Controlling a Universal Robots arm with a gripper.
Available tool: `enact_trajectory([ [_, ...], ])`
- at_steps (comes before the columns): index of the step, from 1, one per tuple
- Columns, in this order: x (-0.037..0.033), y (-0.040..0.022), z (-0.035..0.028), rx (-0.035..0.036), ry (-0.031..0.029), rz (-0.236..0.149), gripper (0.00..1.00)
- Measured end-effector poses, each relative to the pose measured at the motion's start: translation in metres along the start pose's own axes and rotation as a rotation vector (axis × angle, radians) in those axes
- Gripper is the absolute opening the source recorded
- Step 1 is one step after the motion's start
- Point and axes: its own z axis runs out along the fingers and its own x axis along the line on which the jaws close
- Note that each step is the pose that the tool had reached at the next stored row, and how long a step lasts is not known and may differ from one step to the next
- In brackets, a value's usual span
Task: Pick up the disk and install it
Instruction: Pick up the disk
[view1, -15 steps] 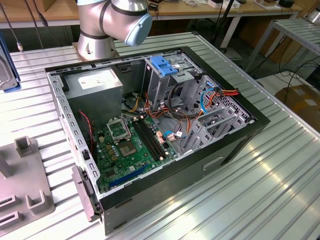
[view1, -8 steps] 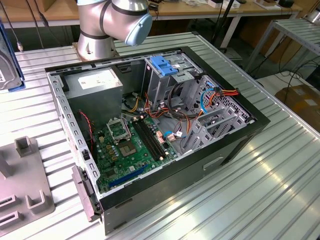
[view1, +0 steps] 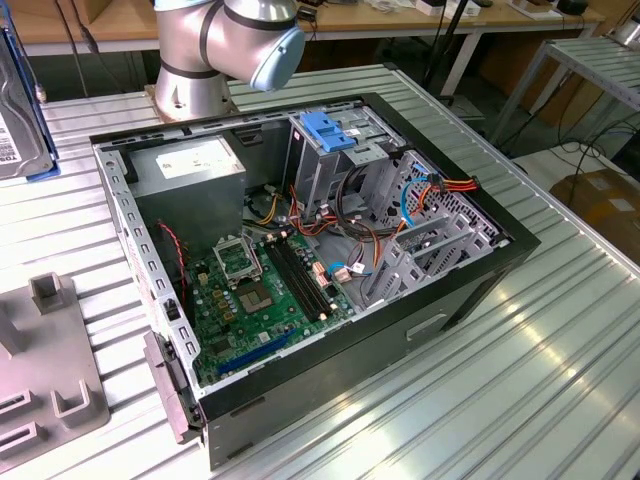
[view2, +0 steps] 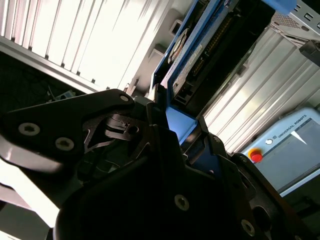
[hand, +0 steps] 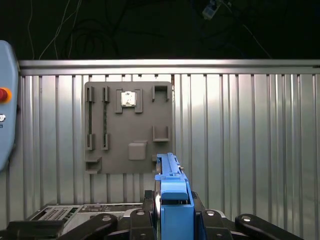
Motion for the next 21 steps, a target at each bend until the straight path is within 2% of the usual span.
enact_trajectory([
  [9, -0.0002, -0.0103, -0.0002, 0.0, 0.0, 0.0, 0.37],
  [21, -0.0004, -0.0194, -0.0004, 0.0, 0.0, 0.0, 0.37],
])
